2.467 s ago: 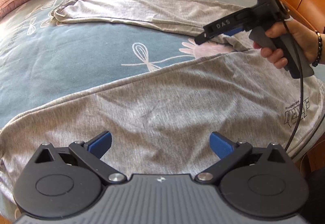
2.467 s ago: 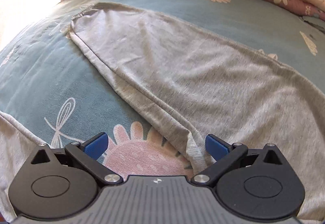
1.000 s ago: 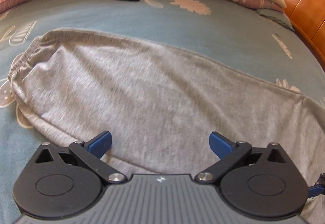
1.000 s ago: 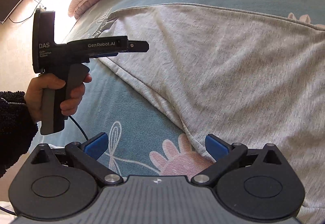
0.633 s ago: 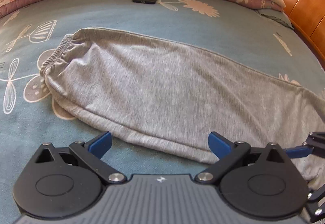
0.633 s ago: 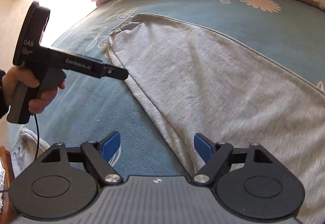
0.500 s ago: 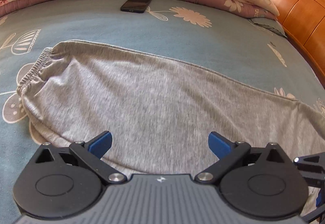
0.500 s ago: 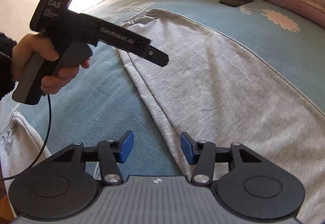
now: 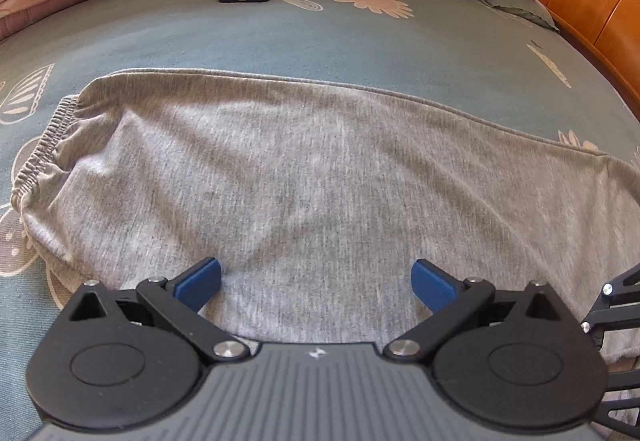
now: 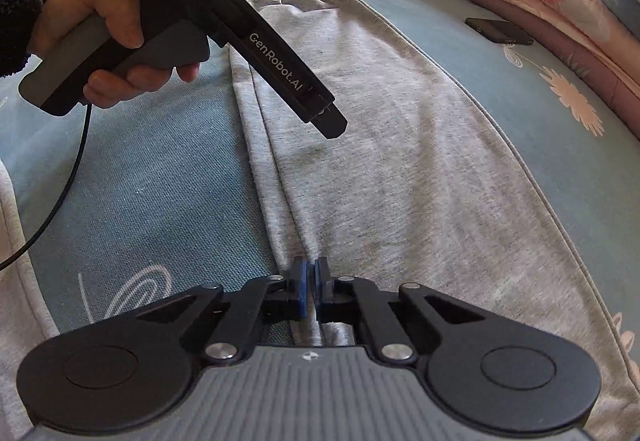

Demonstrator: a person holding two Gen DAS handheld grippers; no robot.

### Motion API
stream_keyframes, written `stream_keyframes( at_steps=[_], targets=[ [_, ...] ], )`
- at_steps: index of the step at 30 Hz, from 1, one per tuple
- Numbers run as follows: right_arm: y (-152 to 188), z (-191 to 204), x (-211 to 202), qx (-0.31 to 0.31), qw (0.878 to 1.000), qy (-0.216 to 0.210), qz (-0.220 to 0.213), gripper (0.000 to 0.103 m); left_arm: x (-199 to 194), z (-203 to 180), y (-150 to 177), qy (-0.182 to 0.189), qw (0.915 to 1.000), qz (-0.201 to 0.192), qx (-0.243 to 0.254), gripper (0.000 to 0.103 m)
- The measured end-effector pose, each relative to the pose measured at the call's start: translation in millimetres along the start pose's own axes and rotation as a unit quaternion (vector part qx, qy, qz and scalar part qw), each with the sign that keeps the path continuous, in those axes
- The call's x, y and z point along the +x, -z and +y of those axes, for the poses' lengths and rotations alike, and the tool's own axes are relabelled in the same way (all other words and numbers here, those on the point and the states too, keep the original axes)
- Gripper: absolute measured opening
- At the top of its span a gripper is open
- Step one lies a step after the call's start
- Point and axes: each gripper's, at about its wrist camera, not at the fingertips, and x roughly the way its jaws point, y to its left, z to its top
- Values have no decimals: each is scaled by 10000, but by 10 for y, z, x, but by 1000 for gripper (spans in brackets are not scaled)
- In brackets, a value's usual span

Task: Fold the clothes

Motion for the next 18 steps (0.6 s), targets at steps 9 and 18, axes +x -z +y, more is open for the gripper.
stream_keyframes(
  at_steps=[9,18],
  targets=[
    [-60,18,-93,272,9987,-406,-124,6,-279,294,8,-112,9989,-58,-443,100],
    [-121,36,-132,372,9990,-132,-227,25,-298,598,-16,-1544,9753,-490,-1500,64]
  ],
)
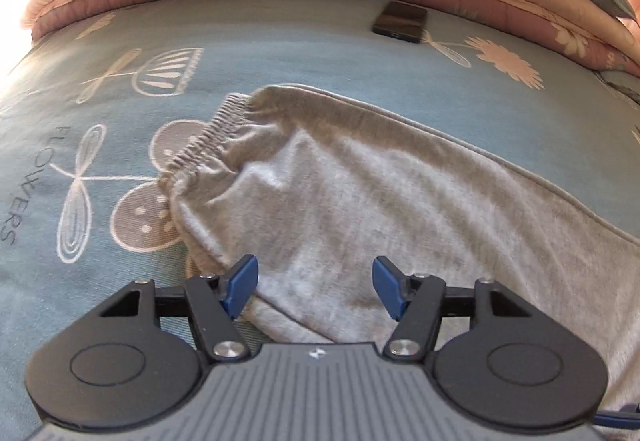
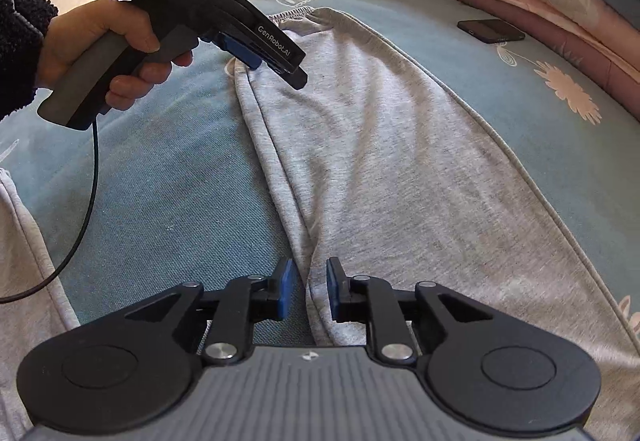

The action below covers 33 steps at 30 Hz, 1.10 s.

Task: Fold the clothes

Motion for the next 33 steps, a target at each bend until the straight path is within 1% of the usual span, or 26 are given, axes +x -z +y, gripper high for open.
stream_keyframes(
  at_steps=[1,3,6,8,9,11,12,13,14,15,17,19,22,23,24,26,27,28,29,30,31,33],
  targets=[
    [-7,-3,-8,12,10000,8,-32,26,-19,67,1,-214,9997,-99,-106,64],
    [-16,-10,1,87,9999,8,-54,26,-17,175,-30,-508,9984,-201,-173,64],
    [-21,5,10,179,9998,-44,-63,26,57,276,-138,-639,9971,-287,-309,64],
    [-22,40,6,177,9998,-64,-66,26,161,299,-212,-699,9967,-212,-357,63],
    [-28,56,8,167,9998,-83,-69,26,228,311,-254,-692,9968,-137,-388,55],
    [-37,89,-6,179,9997,-153,-85,26,360,337,-336,-678,9966,16,-458,47],
    [-42,105,-13,185,9996,-189,-93,26,421,370,-355,-646,9962,121,-580,43],
    [-48,115,-10,174,9996,-186,-104,26,439,390,-374,-631,9960,100,-618,41],
    [-55,125,-7,163,9996,-183,-115,26,455,408,-393,-617,9959,80,-651,33],
    [-66,131,0,156,9996,-186,-117,26,446,408,-422,-622,9961,68,-624,20],
    [-89,137,12,153,9996,-180,-134,26,397,427,-477,-599,9962,9,-626,9],
    [-133,126,24,170,9995,-195,-184,26,349,447,-530,-575,9963,-45,-630,9],
    [-210,134,66,56,9995,-196,-254,26,330,501,-519,-472,9965,39,-692,9],
    [-235,140,86,5,9995,-180,-270,26,330,523,-500,-442,9965,78,-698,11],
    [-270,136,108,-16,9993,-200,-305,26,336,542,-472,-440,9967,128,-668,19],
    [-332,104,106,26,9987,-314,-402,26,318,611,-392,-453,9965,150,-679,20],
    [-361,80,109,47,9984,-343,-440,26,286,643,-358,-462,9964,127,-695,23],
    [-389,57,113,68,9981,-372,-478,26,232,661,-338,-466,9964,54,-707,25],
    [-399,47,147,35,9983,-371,-454,23,164,663,-321,-444,9966,-64,-690,25],
    [-409,36,181,2,9984,-370,-431,15,94,635,-315,-427,9969,-184,-634,25],
    [-407,36,224,-42,9983,-420,-399,13,25,605,-310,-407,9971,-301,-574,26],
    [-392,53,345,-184,9987,-381,-269,13,-64,499,-304,-261,9981,-450,-341,31]
  ],
)
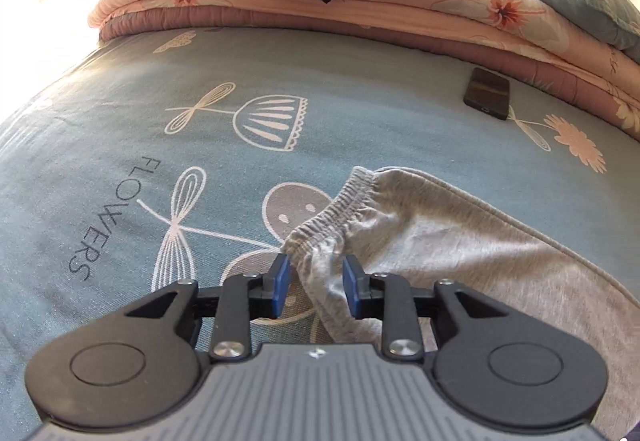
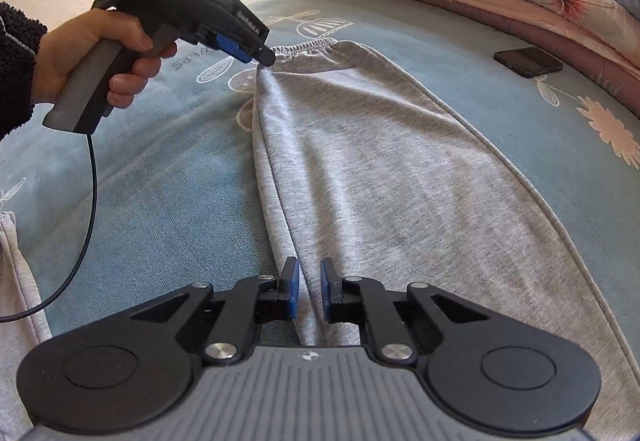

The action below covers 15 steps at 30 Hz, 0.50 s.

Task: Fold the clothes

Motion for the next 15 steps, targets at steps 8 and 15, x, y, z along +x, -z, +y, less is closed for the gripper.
stream_keyframes(
  at_steps=[8,15],
  targets=[
    [17,165,153,-743,9970,139,182,4,-62,-482,136,778,9925,137,935,41],
    [-213,50,35,407,9937,-1040,-30,0,-188,-528,162,978,9883,94,1168,41]
  ],
)
